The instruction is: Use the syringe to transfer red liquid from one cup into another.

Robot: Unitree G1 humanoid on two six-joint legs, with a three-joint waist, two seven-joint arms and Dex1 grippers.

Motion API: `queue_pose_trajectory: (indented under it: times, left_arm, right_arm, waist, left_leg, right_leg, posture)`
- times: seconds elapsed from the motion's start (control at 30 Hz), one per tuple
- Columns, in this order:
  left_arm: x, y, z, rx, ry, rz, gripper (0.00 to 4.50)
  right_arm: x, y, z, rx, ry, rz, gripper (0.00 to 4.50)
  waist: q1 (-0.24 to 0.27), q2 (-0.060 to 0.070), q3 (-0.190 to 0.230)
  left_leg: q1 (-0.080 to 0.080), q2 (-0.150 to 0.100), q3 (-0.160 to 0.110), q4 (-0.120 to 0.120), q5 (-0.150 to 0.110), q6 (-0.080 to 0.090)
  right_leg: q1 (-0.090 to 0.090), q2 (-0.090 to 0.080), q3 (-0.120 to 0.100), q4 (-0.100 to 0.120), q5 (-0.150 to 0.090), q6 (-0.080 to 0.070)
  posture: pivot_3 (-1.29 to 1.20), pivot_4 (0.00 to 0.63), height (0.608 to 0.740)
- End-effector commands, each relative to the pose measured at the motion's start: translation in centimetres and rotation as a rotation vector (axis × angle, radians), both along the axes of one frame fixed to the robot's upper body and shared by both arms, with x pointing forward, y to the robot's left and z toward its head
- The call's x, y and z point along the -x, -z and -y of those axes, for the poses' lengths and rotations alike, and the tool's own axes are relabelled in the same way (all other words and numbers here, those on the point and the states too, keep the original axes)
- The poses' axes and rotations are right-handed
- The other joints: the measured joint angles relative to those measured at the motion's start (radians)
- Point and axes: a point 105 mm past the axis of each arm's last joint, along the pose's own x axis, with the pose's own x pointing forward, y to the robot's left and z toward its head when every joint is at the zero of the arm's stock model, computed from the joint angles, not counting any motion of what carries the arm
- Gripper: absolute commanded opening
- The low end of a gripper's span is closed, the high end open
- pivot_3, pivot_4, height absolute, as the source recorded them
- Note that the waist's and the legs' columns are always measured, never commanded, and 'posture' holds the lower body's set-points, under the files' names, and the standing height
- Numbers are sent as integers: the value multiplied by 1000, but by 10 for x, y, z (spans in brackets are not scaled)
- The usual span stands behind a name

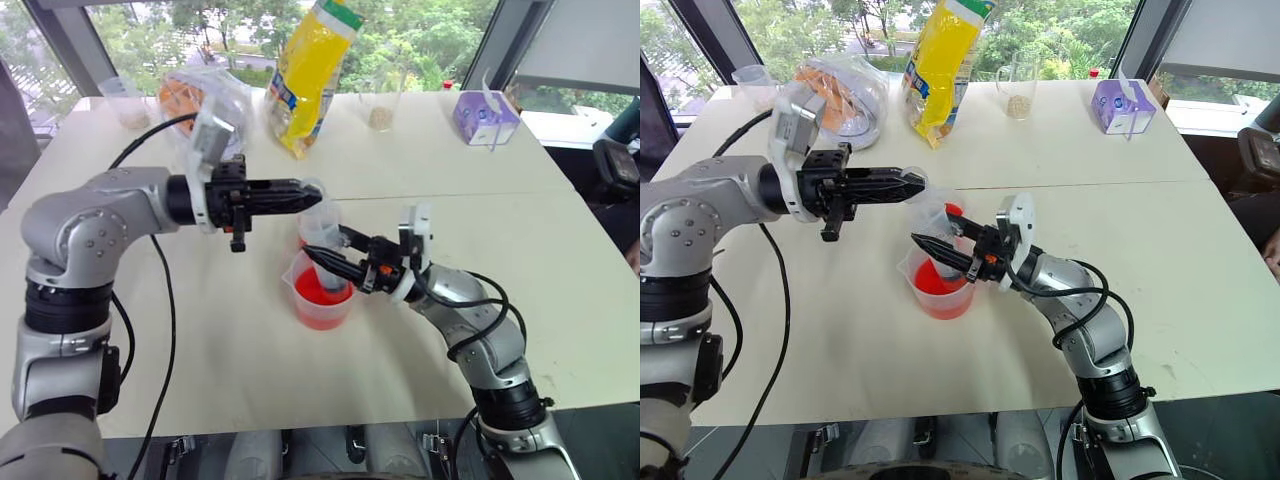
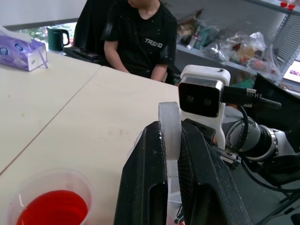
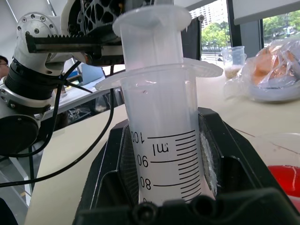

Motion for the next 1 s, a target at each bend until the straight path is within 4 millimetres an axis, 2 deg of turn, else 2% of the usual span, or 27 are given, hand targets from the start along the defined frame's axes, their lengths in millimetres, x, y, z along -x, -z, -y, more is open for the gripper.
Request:
queue_pose_trajectory:
  times: [0.03, 0.23, 0.37, 0.47, 0.57, 0.67, 0.7, 0.8, 0.93, 1.0]
  left_arm:
    - [-3, -43, -18, 77, -89, 178, 35]
    - [-2, -38, -18, 73, -87, 169, 35]
    - [1, -25, -18, 37, -73, 133, 35]
    - [6, -7, -18, 8, -48, 71, 1178]
    - [6, 2, -20, -12, -63, 65, 2689]
    - [5, 1, -27, 5, -86, 60, 4206]
    - [3, 0, -31, 8, -107, 73, 4389]
    - [-2, -7, -46, 21, -169, 95, 4389]
    - [-8, -14, -65, 26, -248, 116, 4389]
    - [-11, -19, -71, 40, -271, 124, 4389]
  right_arm:
    - [6, 24, -2, 68, -45, -77, 1371]
    - [6, 17, -3, 61, -49, -56, 1371]
    - [3, 4, -3, 45, -41, -14, 1371]
    - [-3, -19, -1, 7, -19, 39, 1371]
    - [-5, -33, 1, -22, -9, 62, 1371]
    - [-5, -43, 2, -46, -8, 71, 1371]
    - [-5, -48, 2, -58, -8, 72, 1371]
    - [-4, -60, 3, -92, -13, 76, 1371]
    - [-11, -91, 7, -173, -11, 99, 1371]
    - [-22, -109, 9, -214, 4, 115, 1371]
  waist:
    - [0, 0, 0]
    - [0, 0, 0]
    - [-1, 0, 0]
    - [-5, 0, 0]
    - [0, 0, 0]
    - [3, 0, 0]
    - [4, 0, 0]
    - [0, 0, 0]
    - [-4, 1, 0]
    - [-2, 1, 0]
  left_leg:
    - [0, 0, 0, 0, 0, 0]
    - [0, 0, 0, 0, 0, 0]
    - [0, 0, 0, 0, 0, 0]
    - [0, 0, 0, 0, 0, 0]
    - [0, 1, 0, 0, 0, 0]
    - [0, 0, 0, 0, 0, 0]
    - [0, 0, 0, 0, 0, 0]
    - [-1, 0, 0, 0, 0, 0]
    - [0, 0, 0, 0, 0, 0]
    - [0, 0, 0, 0, 0, -1]
  right_leg:
    - [0, 0, 0, 0, 0, 0]
    - [0, 0, 0, 0, 0, 0]
    - [0, 0, 0, 0, 0, 0]
    - [0, 0, 0, 0, 0, 0]
    - [-1, 0, 0, 1, 0, 0]
    - [0, -1, 0, 0, 0, 0]
    - [0, -1, 0, 0, 0, 0]
    - [0, -1, 0, 0, 0, 0]
    - [-1, 0, 0, 1, 0, 0]
    - [-1, 0, 0, 1, 0, 0]
  posture:
    - [0, 150, 740]
    - [0, 150, 740]
    - [0, 150, 740]
    - [0, 150, 740]
    - [0, 150, 740]
    - [0, 150, 740]
    - [0, 150, 740]
    - [0, 150, 740]
    - [0, 150, 740]
    - [0, 150, 740]
